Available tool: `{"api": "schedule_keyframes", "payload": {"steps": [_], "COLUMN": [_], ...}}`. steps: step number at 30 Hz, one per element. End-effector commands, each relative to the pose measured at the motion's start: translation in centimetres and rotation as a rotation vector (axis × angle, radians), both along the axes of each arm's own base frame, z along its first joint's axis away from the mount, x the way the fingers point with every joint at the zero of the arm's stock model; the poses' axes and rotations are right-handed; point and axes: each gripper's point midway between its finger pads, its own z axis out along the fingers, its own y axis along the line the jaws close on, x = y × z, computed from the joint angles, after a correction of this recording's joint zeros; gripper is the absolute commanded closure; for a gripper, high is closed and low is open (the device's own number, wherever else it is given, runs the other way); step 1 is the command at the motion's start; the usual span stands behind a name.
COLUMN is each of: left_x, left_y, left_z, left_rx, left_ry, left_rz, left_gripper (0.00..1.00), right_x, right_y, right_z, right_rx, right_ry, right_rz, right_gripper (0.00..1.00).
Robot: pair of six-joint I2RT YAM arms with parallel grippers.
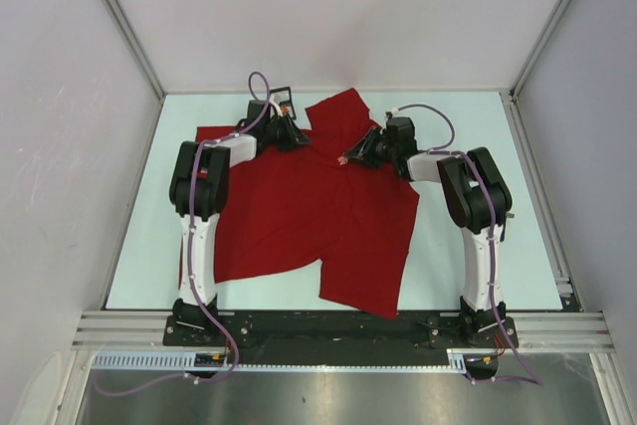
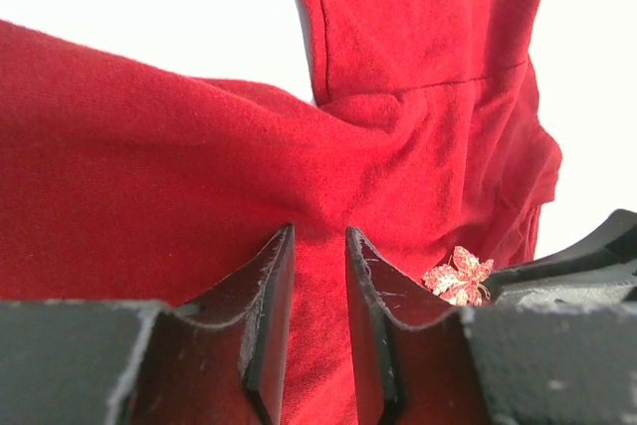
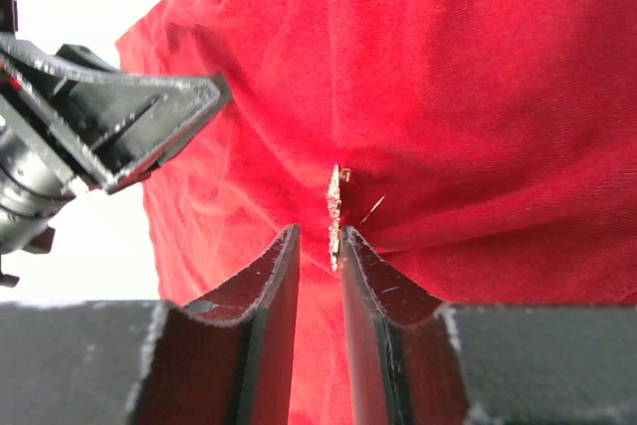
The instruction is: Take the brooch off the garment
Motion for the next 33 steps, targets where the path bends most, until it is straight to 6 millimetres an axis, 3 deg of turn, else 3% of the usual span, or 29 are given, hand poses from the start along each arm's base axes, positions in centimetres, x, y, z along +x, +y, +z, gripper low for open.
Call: {"api": "schedule_keyframes", "payload": {"steps": [1,7,8,12,16,24,28,33], "left_x": [-1.0,-2.5,-2.6,-3.9,-5.1,-5.6,-5.5,-5.2], "left_y": [-0.9,-2.8,-3.2,-4.2,-5.5,-5.3,-5.2,-5.0], "left_z": [3.1,5.1,6.2,7.1,6.5,4.1,4.1,4.7], "left_rx": [-0.021,-0.052,-0.069,-0.085,-0.115,-0.125,-0.122,-0.117], "left_ry": [-0.047,-0.107,-0.14,-0.165,-0.14,-0.092,-0.096,-0.111], "left_rz": [-0.018,-0.078,-0.084,-0.099,-0.121,-0.094,-0.087,-0.082], "left_gripper": [0.65,0.6,0.59,0.57,0.57,0.56,0.56,0.55], "right_x": [0.7,0.8,0.8,0.8,0.7,-0.1,-0.9,-1.6], "right_y": [-0.1,0.2,0.3,0.3,0.6,0.6,1.1,2.0], "right_z": [-0.2,-0.8,-0.9,-0.5,-0.2,-0.5,-1.0,-0.3], "right_rx": [0.062,0.093,0.098,0.117,0.164,0.295,0.339,0.38], "right_ry": [0.025,0.043,0.048,0.056,0.086,0.217,0.264,0.257], "right_rz": [-0.031,-0.036,-0.038,-0.042,-0.045,-0.105,-0.102,-0.075], "right_gripper": [0.72,0.75,0.75,0.82,0.89,0.98,0.99,1.0]}}
